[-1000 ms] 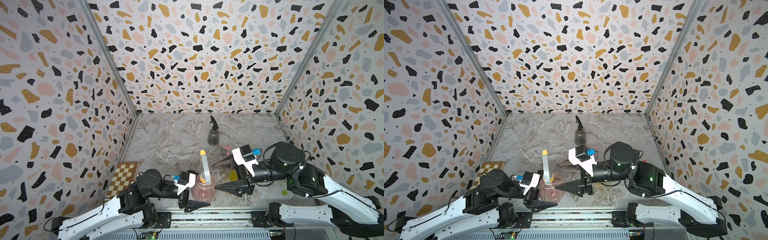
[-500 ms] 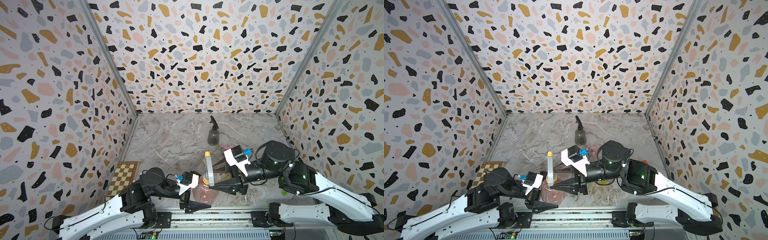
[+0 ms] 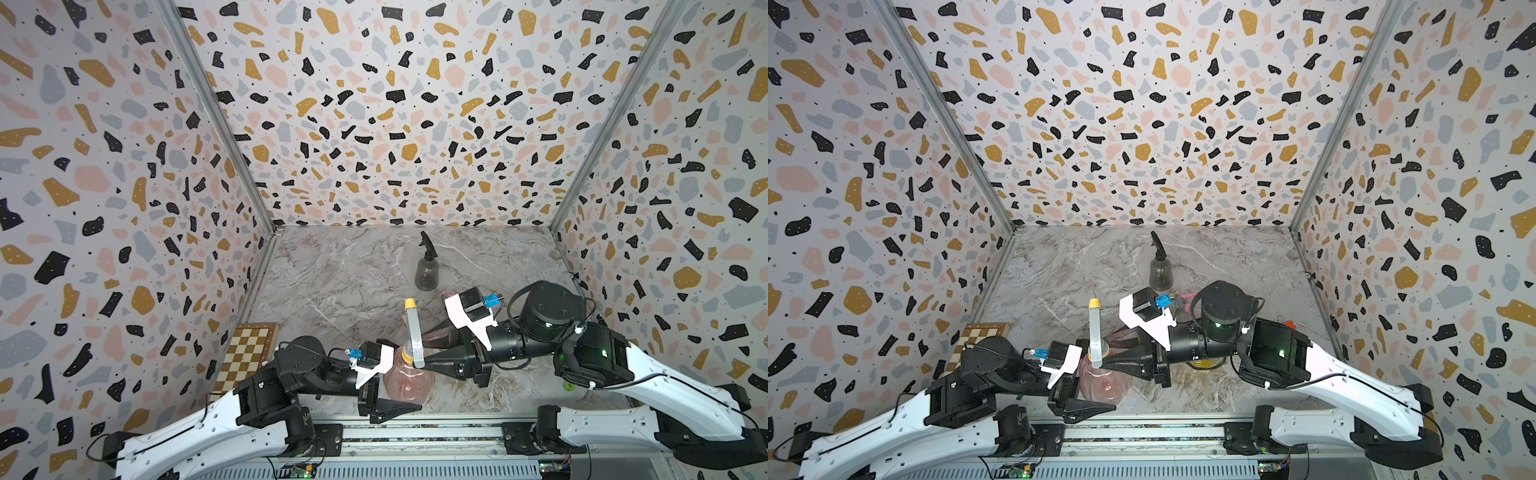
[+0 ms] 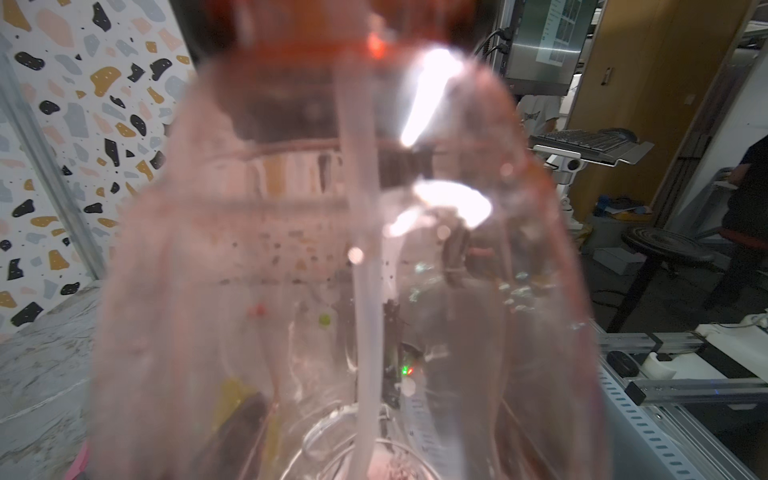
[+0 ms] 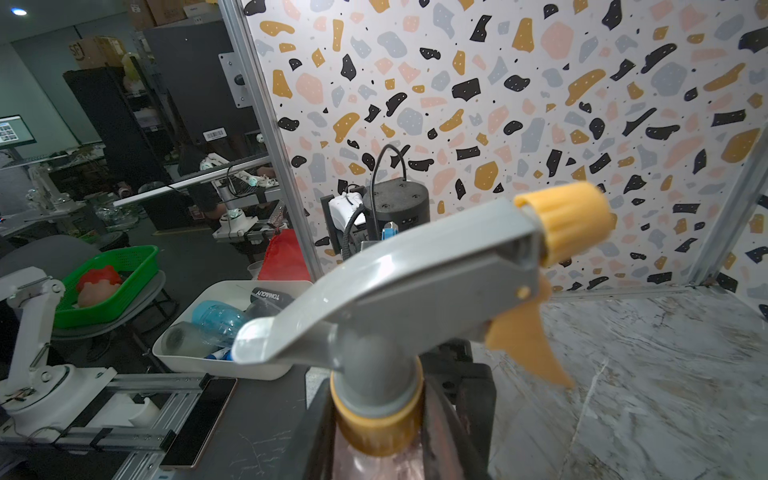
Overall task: Attach spray nozzles to spray bottles
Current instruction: Screw the spray nozzle on the spray bottle.
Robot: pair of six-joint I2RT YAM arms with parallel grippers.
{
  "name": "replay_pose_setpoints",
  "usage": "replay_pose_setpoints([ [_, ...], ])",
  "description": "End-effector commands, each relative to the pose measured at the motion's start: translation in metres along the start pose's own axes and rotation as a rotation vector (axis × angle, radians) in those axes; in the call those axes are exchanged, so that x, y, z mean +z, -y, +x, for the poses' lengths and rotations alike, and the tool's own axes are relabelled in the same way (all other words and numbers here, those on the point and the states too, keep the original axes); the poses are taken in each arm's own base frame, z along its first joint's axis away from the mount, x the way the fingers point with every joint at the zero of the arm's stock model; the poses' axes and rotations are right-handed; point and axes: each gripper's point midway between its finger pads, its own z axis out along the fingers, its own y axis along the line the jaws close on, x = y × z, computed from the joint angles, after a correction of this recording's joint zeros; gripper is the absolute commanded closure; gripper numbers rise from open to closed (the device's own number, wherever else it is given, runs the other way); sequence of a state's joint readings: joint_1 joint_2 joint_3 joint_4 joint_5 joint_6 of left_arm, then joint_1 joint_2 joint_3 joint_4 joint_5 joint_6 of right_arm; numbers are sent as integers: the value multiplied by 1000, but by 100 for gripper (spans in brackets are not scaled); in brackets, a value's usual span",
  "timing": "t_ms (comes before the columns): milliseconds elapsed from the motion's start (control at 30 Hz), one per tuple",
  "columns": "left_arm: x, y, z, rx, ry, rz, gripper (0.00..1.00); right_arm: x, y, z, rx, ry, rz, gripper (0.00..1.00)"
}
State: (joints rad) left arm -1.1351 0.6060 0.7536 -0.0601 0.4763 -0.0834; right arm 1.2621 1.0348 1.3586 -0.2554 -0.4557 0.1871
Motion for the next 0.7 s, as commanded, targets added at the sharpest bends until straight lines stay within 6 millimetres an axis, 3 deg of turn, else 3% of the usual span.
replay_pose_setpoints([
  [0,-8,-26,-33,47,91,-172,100,7,0,5,82,-20,28,80],
  [267,-16,-79,-35,51,115,-469,100,34,22,37,253,-61,287,87],
  [467,-10,-97,-28,42,98,-547,100,50,40,62,337,-68,525,87],
  [567,-10,-98,-26,38,90,-551,100,50,45,62,361,-47,584,86],
  [667,-14,-93,-25,33,86,-535,100,41,41,43,314,-12,559,79],
])
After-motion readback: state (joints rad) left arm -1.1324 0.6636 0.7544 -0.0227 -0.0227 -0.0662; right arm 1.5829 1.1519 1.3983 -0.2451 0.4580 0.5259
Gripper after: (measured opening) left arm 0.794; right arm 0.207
